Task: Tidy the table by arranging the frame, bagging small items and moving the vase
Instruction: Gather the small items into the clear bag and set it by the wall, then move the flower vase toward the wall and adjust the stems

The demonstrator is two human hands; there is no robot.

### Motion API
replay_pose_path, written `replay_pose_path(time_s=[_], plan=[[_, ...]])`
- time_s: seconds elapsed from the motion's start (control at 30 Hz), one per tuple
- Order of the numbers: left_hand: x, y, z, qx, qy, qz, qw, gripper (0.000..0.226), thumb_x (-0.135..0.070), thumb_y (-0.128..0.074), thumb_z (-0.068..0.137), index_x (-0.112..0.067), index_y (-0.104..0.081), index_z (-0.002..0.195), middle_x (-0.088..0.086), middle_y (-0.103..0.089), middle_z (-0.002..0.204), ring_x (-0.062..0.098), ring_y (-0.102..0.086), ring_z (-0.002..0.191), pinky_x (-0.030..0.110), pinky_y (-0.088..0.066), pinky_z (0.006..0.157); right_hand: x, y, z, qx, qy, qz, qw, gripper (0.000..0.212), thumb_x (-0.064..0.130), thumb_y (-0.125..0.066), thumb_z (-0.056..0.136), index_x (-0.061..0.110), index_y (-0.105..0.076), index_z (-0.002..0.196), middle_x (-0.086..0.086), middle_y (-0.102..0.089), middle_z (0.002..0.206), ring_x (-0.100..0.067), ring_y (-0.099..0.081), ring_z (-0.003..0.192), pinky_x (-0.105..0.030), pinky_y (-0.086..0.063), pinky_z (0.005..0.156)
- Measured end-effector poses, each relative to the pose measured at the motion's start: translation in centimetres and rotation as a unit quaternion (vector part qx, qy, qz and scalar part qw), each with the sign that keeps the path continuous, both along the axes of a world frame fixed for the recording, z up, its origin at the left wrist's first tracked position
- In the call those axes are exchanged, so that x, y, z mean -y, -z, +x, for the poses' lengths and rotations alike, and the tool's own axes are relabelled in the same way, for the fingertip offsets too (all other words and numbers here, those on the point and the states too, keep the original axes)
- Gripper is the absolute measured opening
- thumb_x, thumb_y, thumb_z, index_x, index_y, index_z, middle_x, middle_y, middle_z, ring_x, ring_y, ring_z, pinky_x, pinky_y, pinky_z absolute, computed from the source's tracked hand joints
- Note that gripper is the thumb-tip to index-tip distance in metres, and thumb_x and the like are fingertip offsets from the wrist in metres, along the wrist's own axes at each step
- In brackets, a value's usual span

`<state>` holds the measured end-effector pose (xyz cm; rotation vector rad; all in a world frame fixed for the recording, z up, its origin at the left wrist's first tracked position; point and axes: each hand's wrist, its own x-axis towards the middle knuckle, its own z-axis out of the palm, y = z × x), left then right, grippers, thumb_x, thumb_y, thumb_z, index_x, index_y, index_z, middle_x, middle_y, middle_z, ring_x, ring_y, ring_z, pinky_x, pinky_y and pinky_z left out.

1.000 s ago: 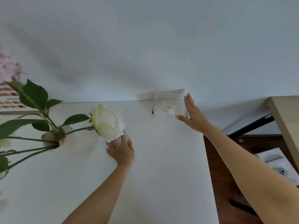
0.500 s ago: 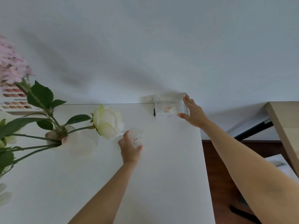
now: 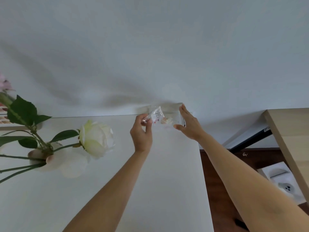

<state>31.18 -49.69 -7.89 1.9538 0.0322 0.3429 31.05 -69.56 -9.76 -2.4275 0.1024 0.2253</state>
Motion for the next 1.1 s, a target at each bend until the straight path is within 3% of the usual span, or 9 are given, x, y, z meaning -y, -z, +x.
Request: replay_pose_path(time_s=[0.07,0.13,0.3,0.5,0.7,0.9,1.1], plan=[[1.2,-0.4,1.9,-0.021,0.018,-0.016,0.999,0.020,-0.012,-0.064,0.084,-0.014,-0.060,0.104,-0.002,-0.065,0.085,0.012,-0.061,0.073,0.008,-0.043,0.068,0.0,0.1,0.0,-0.001,0.000,0.001,1.000,0.084,0.035,-0.058,0.090,0.016,-0.003,0.150,0.004,0.004,0.160,-0.016,-0.009,0.147,-0.050,-0.023,0.116],[2.3,-0.2,3.4,-0.058,0.042,0.008,0.997,0.026,-0.014,-0.065,0.084,-0.013,-0.058,0.108,0.000,-0.066,0.088,0.018,-0.062,0.086,0.019,-0.046,0.078,0.0,0.1,0.0,0.001,-0.003,-0.001,1.000,0.084,0.035,-0.057,0.091,0.017,-0.001,0.150,0.003,0.005,0.160,-0.016,-0.008,0.147,-0.050,-0.023,0.116],[2.8,1.1,4.0,-0.066,0.069,0.147,0.985,0.043,-0.020,-0.061,0.087,-0.011,-0.048,0.127,0.010,-0.052,0.130,0.027,-0.043,0.121,0.039,-0.040,0.101,0.1,0.3,-0.1,0.003,-0.005,-0.005,1.000,0.084,0.036,-0.055,0.092,0.018,0.001,0.150,0.005,0.006,0.160,-0.015,-0.008,0.147,-0.048,-0.021,0.117],[0.5,1.9,-2.1,-0.011,0.104,0.151,0.983,0.036,-0.026,-0.053,0.092,-0.013,-0.049,0.125,0.006,-0.054,0.128,0.020,-0.045,0.120,0.039,-0.044,0.101,-0.1,0.2,0.0,-0.004,-0.015,-0.027,1.000,0.082,0.036,-0.055,0.092,0.016,-0.002,0.150,0.003,0.006,0.160,-0.019,-0.008,0.147,-0.050,-0.022,0.116],[-4.2,2.2,-10.6,0.002,0.165,0.145,0.976,0.032,-0.039,-0.045,0.094,-0.029,-0.048,0.124,-0.009,-0.052,0.125,0.001,-0.041,0.121,0.023,-0.038,0.104,-0.3,-0.1,-0.5,-0.020,-0.004,-0.078,0.997,0.088,0.046,-0.055,0.089,0.013,0.000,0.150,-0.006,0.009,0.160,-0.026,0.003,0.148,-0.051,-0.016,0.118],[-12.8,2.0,-15.2,-0.046,0.010,0.118,0.992,0.029,-0.027,-0.051,0.093,-0.021,-0.053,0.121,-0.010,-0.054,0.120,0.002,-0.045,0.116,0.025,-0.039,0.102,-4.7,-0.9,-3.6,0.057,0.037,-0.048,0.997,0.089,0.056,-0.049,0.083,0.016,-0.006,0.150,-0.007,0.004,0.160,-0.024,0.002,0.148,-0.051,-0.015,0.118],[-20.5,1.0,-14.7,-0.129,-0.154,0.029,0.979,0.030,-0.022,-0.053,0.092,-0.019,-0.051,0.122,0.003,-0.053,0.124,0.018,-0.053,0.112,0.035,-0.049,0.095,-13.0,-0.5,-7.2,0.101,-0.011,-0.021,0.995,0.066,0.037,-0.047,0.094,0.012,-0.020,0.148,-0.008,-0.015,0.159,-0.021,-0.009,0.147,-0.048,-0.018,0.118]])
